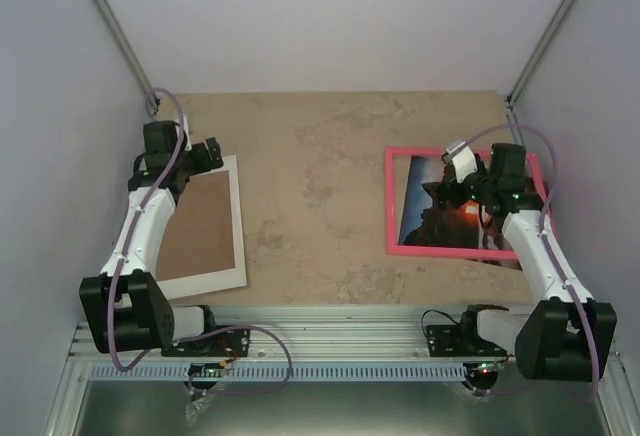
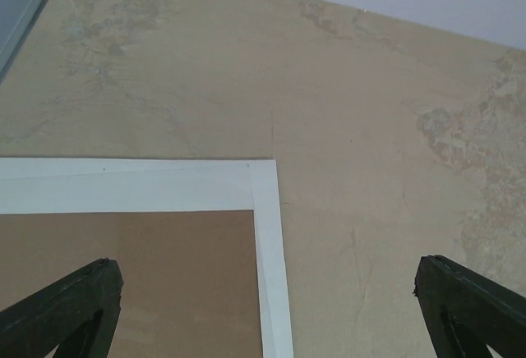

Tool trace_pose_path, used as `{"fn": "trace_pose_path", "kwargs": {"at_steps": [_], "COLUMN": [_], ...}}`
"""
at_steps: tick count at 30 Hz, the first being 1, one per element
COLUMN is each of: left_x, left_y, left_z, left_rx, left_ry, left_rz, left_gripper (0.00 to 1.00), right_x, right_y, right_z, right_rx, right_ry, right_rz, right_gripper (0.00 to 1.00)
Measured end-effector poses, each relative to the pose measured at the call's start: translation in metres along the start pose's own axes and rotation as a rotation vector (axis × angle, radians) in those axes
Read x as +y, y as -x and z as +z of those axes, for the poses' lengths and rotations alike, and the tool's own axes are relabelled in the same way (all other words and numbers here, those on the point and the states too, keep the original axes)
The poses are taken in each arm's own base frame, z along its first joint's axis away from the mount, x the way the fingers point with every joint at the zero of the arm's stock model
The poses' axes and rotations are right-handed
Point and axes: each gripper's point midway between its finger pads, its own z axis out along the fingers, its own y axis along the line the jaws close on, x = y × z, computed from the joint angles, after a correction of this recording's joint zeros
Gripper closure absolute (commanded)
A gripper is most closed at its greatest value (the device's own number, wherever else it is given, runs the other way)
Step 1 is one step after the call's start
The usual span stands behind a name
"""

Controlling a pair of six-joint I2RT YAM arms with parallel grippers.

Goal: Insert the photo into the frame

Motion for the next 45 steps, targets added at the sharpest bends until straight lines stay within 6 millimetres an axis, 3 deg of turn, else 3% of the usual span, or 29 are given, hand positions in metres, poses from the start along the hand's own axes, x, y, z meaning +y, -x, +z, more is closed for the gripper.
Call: {"fn": "trace_pose_path", "kwargs": {"at_steps": [4, 9, 14, 18, 25, 33, 39, 45], "left_x": [-0.002, -0.010, -0.024, -0.039, -0.074, -0.092, -0.105, -0.105], "left_y": [-0.004, -0.007, 0.000, -0.005, -0.021, -0.027, -0.031, -0.031], "left_z": [0.000, -0.001, -0.004, -0.008, -0.016, -0.015, -0.017, -0.017], "left_rx": [0.017, 0.053, 0.070, 0.090, 0.146, 0.182, 0.192, 0.192], "left_ry": [-0.008, -0.051, -0.117, -0.201, -0.352, -0.436, -0.464, -0.461], "left_rz": [0.022, 0.073, 0.150, 0.210, 0.315, 0.361, 0.381, 0.381], "left_gripper": [0.01, 0.01, 0.00, 0.01, 0.01, 0.01, 0.01, 0.01], "right_x": [0.009, 0.036, 0.052, 0.061, 0.077, 0.093, 0.114, 0.115], "right_y": [-0.003, -0.007, 0.000, -0.005, -0.056, -0.102, -0.149, -0.164], "right_z": [0.006, 0.013, 0.005, 0.001, 0.013, 0.020, 0.014, 0.017], "right_rx": [0.026, 0.080, 0.082, 0.109, 0.275, 0.389, 0.475, 0.496], "right_ry": [0.044, 0.172, 0.265, 0.329, 0.478, 0.591, 0.681, 0.675], "right_rz": [-0.096, -0.216, -0.343, -0.461, -0.627, -0.762, -0.814, -0.827], "right_gripper": [0.02, 0.02, 0.02, 0.02, 0.08, 0.19, 0.24, 0.32]}}
